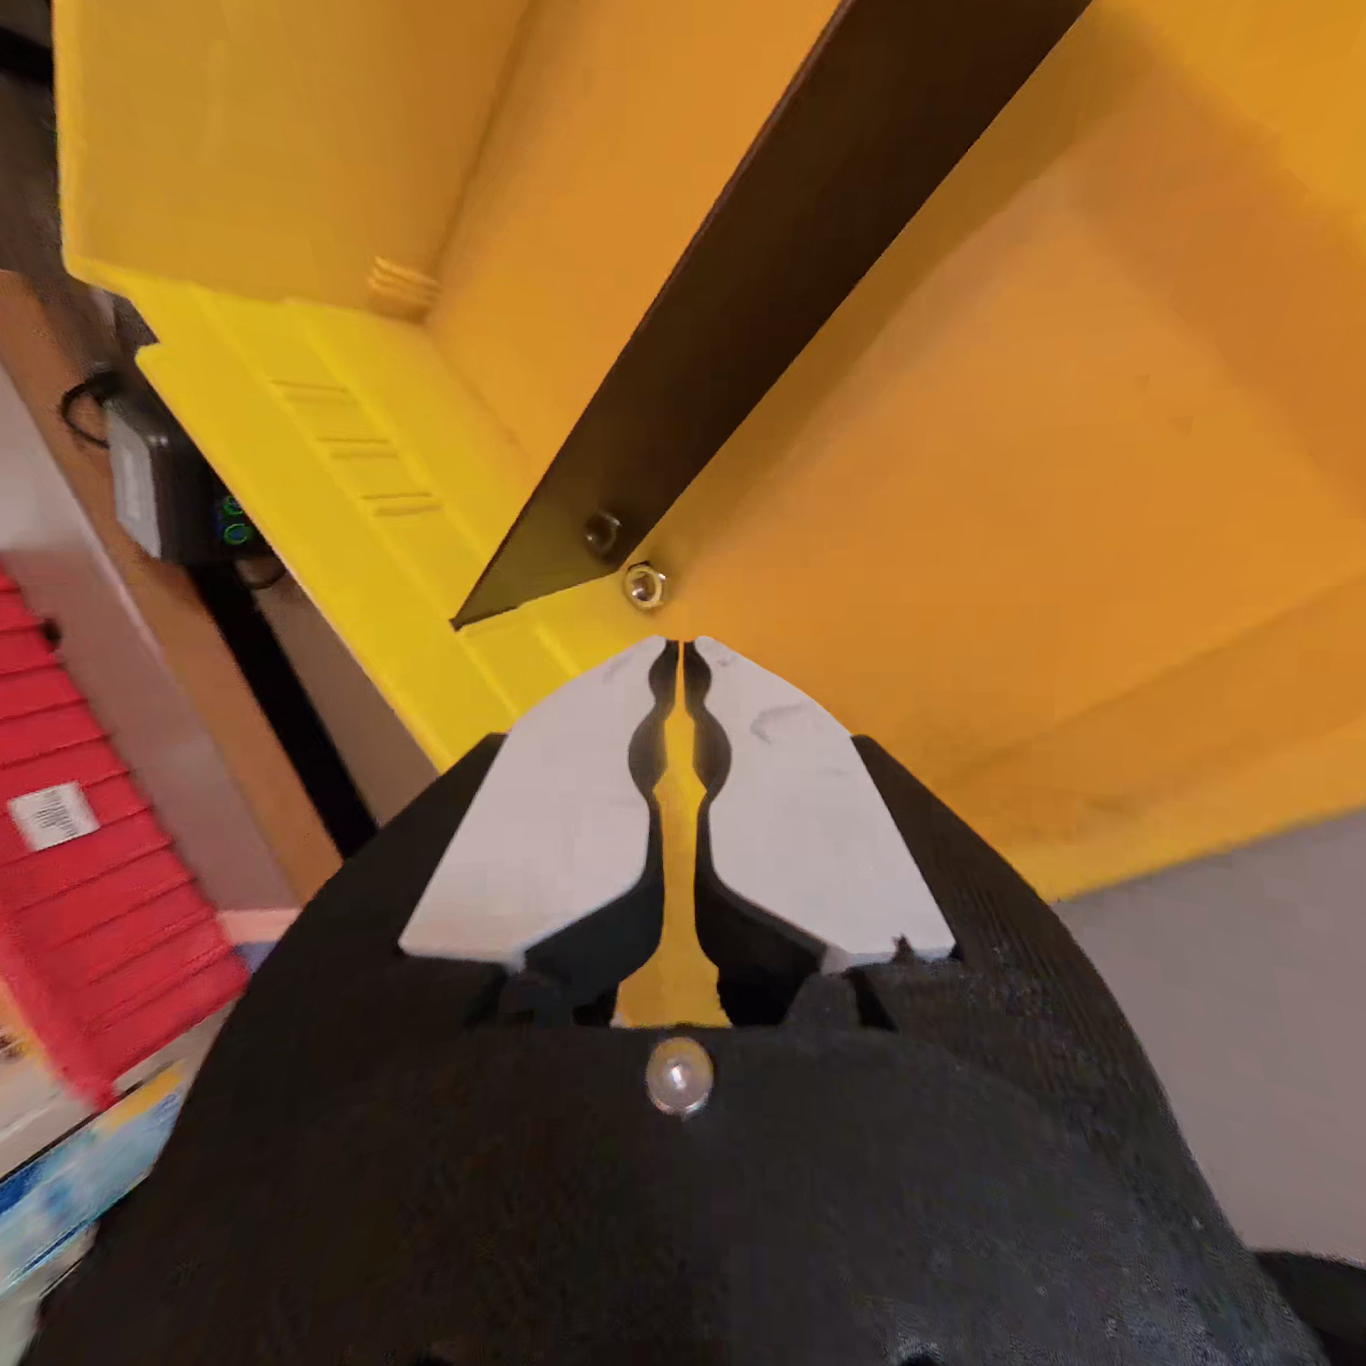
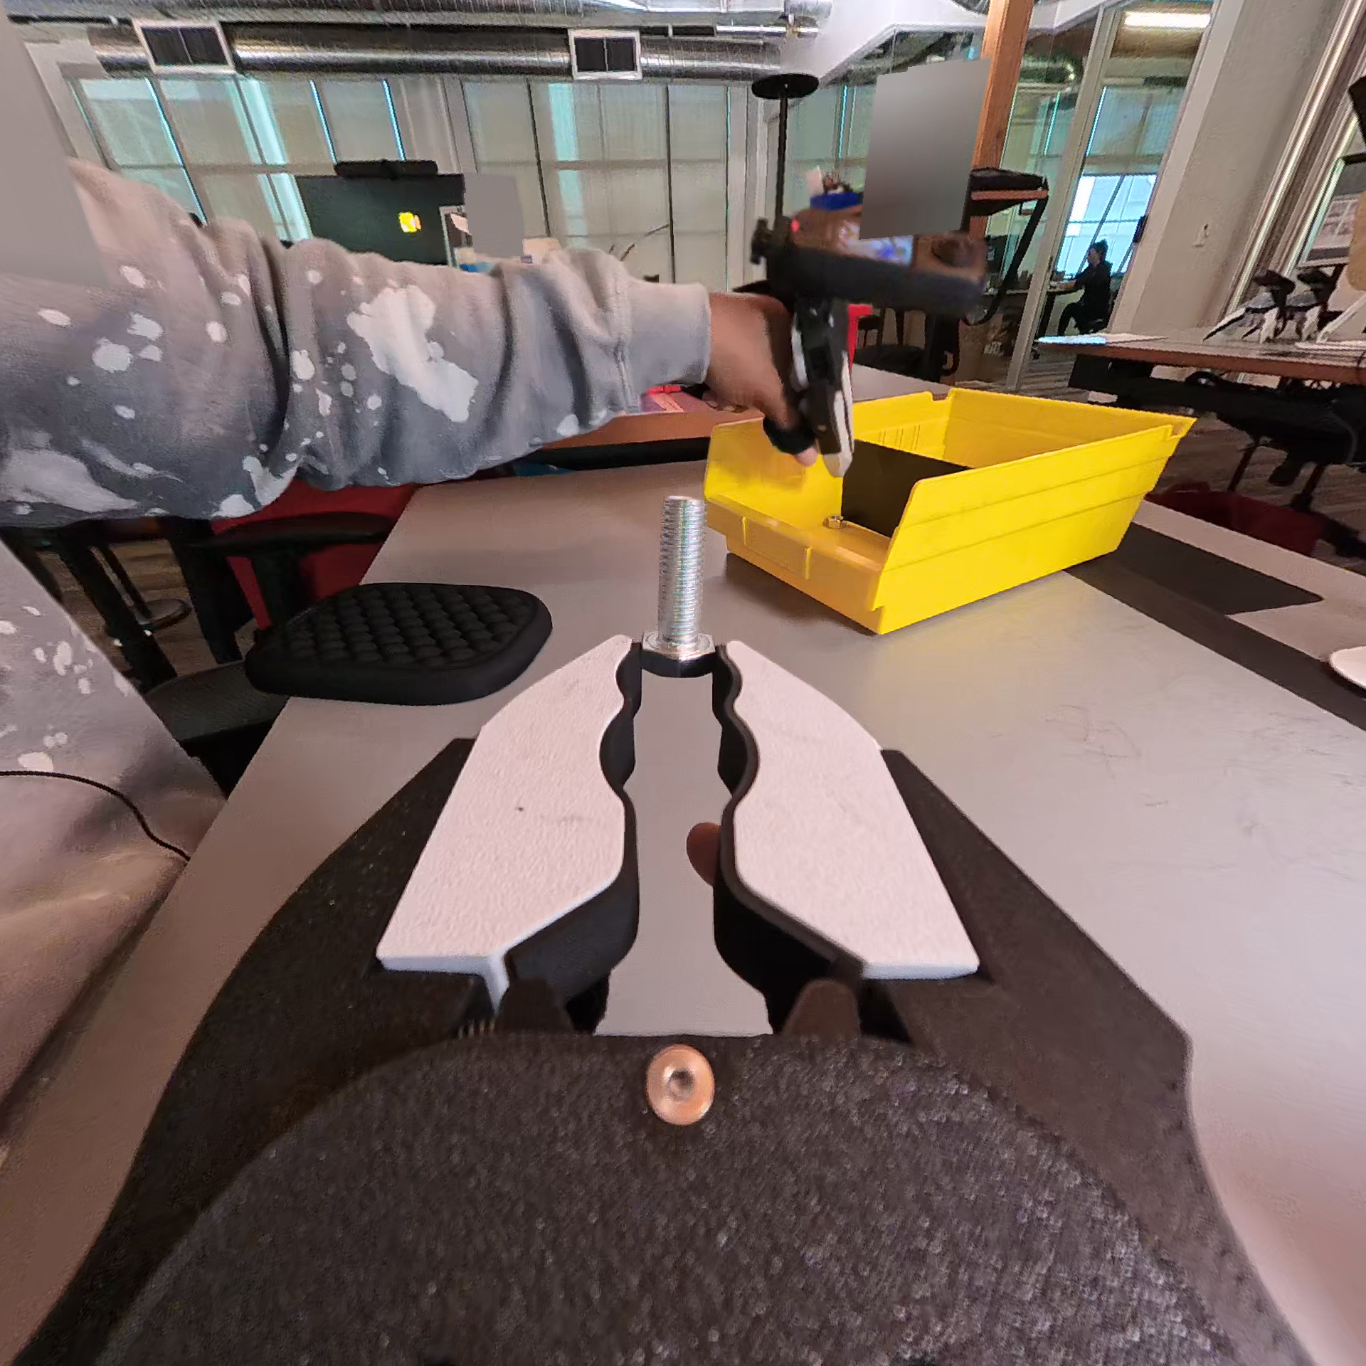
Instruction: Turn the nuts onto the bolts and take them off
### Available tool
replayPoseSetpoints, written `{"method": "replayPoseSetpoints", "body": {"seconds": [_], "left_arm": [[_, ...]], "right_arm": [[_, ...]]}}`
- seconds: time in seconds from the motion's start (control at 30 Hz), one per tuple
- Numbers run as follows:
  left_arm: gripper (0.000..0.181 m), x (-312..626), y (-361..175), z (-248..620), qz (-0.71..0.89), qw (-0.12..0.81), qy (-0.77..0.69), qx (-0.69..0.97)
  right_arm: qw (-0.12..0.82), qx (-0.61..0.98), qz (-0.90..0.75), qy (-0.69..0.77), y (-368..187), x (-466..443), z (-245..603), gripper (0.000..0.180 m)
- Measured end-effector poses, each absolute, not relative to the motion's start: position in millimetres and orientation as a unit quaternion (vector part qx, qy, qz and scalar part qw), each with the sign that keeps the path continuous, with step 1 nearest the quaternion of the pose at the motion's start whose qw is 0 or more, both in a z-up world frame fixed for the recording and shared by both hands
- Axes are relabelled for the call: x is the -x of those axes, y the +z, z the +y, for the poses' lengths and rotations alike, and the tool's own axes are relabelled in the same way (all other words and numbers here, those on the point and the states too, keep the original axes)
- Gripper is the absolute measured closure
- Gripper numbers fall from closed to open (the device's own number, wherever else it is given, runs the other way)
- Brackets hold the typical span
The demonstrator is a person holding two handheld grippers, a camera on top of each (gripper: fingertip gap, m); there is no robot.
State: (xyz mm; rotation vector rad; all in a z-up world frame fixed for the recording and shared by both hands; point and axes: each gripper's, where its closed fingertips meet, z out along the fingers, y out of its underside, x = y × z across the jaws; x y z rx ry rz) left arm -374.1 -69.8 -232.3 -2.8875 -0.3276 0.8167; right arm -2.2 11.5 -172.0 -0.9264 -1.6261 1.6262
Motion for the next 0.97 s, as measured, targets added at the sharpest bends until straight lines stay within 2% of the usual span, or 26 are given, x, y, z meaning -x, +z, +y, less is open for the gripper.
{"method": "replayPoseSetpoints", "body": {"seconds": [0.03, 0.27, 0.5, 0.67, 0.97], "left_arm": [[0.18, 380, -239, -71, -0.098, 0.03, 0.293, 0.951], [0.18, 413, -271, -82, -0.008, -0.146, 0.374, 0.916], [0.18, 429, -280, -80, 0.053, -0.2, 0.385, 0.899], [0.18, 425, -282, -75, 0.055, -0.163, 0.33, 0.928], [0.18, 381, -286, -45, 0.008, 0.014, 0.155, 0.988]], "right_arm": [[0.325, 0.355, -0.621, 0.618, -173, 2, 12, 0.162], [0.334, 0.365, -0.614, 0.615, -171, 2, 21, 0.162], [0.33, 0.381, -0.612, 0.61, -175, 5, 28, 0.162], [0.327, 0.388, -0.612, 0.606, -179, 7, 31, 0.162], [0.316, 0.396, -0.615, 0.604, -185, 9, 32, 0.162]]}}
